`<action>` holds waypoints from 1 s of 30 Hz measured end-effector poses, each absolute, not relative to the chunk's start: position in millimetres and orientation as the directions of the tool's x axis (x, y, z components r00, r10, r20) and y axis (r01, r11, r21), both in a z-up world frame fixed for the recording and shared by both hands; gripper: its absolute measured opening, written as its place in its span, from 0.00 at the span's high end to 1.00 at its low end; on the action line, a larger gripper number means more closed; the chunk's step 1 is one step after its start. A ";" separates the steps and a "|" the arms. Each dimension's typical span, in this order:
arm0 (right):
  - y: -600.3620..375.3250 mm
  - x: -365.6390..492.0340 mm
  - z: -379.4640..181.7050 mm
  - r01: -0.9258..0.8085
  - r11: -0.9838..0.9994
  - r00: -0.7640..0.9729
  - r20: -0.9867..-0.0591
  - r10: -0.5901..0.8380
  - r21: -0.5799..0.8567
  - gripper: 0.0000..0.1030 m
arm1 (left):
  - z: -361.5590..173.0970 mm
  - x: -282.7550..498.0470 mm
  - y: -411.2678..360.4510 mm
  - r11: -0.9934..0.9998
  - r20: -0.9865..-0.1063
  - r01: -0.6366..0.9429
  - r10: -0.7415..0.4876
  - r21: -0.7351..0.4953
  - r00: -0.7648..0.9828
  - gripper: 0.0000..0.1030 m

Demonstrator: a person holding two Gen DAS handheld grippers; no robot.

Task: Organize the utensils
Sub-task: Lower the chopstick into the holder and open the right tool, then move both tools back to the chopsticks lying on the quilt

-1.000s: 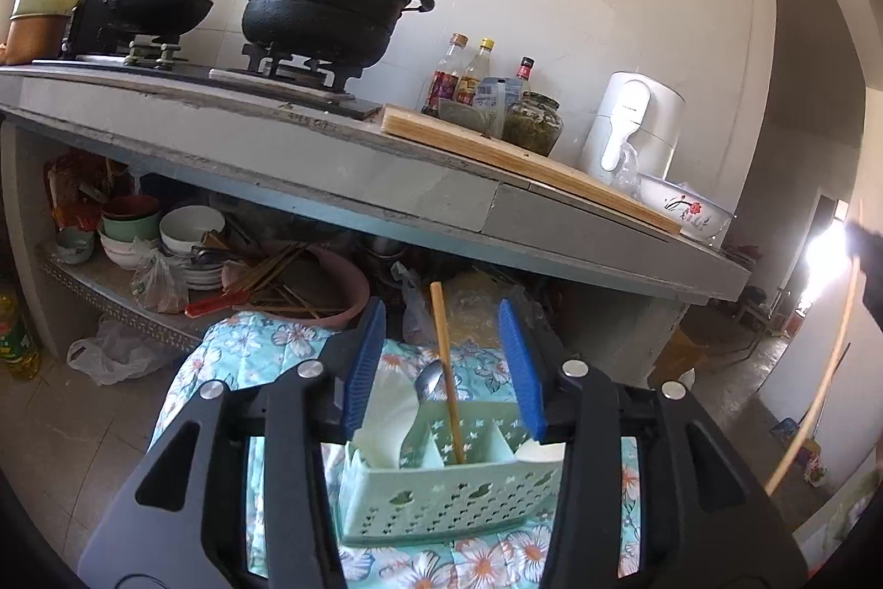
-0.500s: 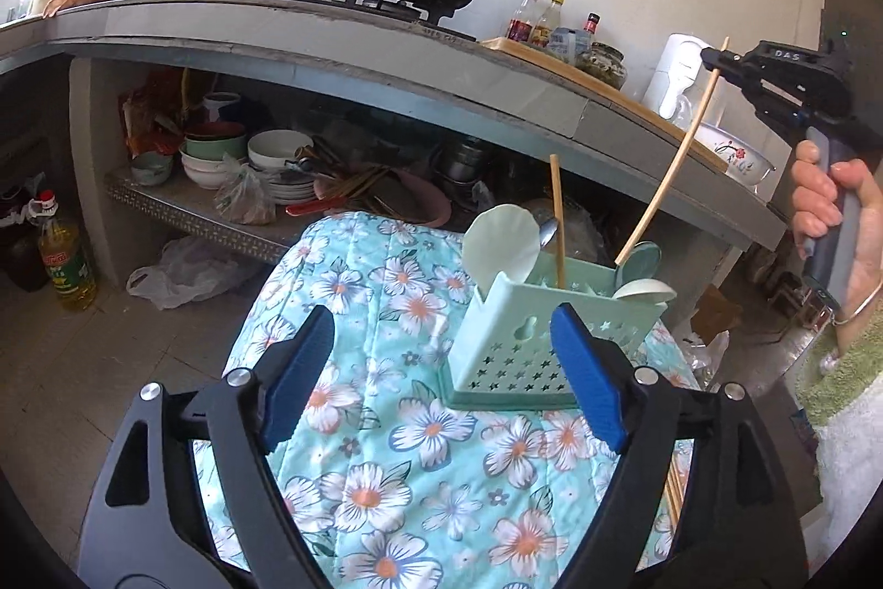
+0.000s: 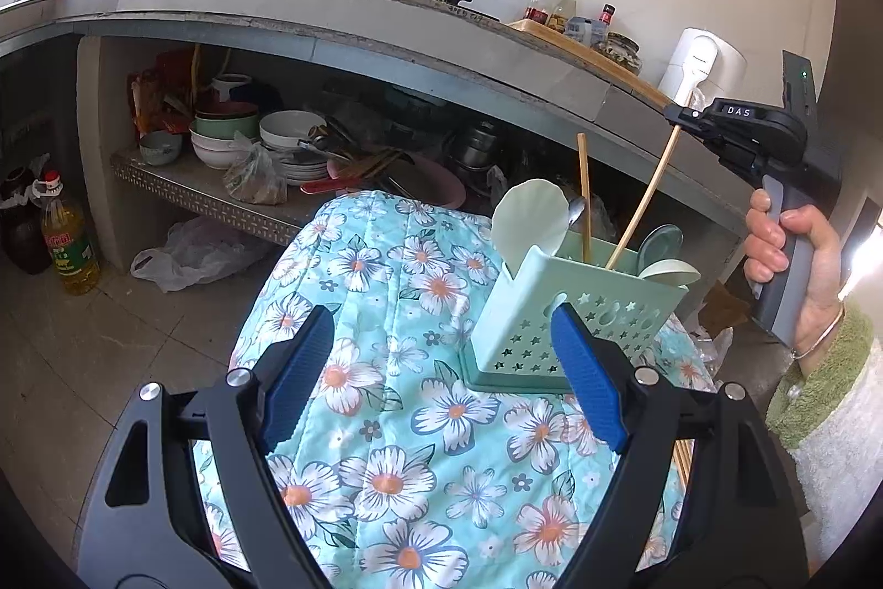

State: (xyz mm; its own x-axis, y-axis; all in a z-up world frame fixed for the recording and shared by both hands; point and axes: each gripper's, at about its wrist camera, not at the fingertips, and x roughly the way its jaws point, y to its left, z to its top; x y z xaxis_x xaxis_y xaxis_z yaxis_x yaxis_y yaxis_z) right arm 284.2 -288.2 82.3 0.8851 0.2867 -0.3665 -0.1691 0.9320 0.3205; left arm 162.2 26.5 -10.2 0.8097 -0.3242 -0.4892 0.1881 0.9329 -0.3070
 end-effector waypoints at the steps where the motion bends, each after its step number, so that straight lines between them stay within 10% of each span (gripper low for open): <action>1: -286.3 284.2 78.1 -0.169 0.933 0.881 -0.375 0.287 0.317 0.94 | -10.5 162.8 26.0 0.933 -0.492 0.187 -0.324 -0.306 0.808 0.25; 9: -278.2 281.8 49.7 -0.178 0.938 0.834 -0.461 0.304 0.297 0.92 | -12.0 165.1 22.5 0.932 -0.502 0.189 -0.328 -0.308 0.801 0.25; 16: -284.8 260.4 52.7 -0.189 0.940 0.840 -0.449 0.305 0.284 0.60 | -13.0 163.6 15.8 0.932 -0.508 0.198 -0.335 -0.304 0.793 0.25; 24: -329.8 188.5 62.9 -0.177 0.917 0.851 -0.412 0.324 0.357 0.57 | -13.4 156.9 -1.1 0.924 -0.518 0.256 -0.373 -0.284 0.770 0.25; 30: -380.0 137.9 2.7 -0.082 0.871 0.748 -0.548 0.375 0.484 0.56 | -25.3 151.3 -25.7 0.906 -0.563 0.332 -0.423 -0.263 0.710 0.24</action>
State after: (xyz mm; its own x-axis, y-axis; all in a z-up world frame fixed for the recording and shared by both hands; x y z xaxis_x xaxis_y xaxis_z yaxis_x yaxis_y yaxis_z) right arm 137.9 -380.0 2.7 0.7480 0.3751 -0.5476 -0.0822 0.8710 0.4843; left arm 151.3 -25.7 -25.3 0.7098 -0.4233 -0.5631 0.3320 0.9060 -0.2625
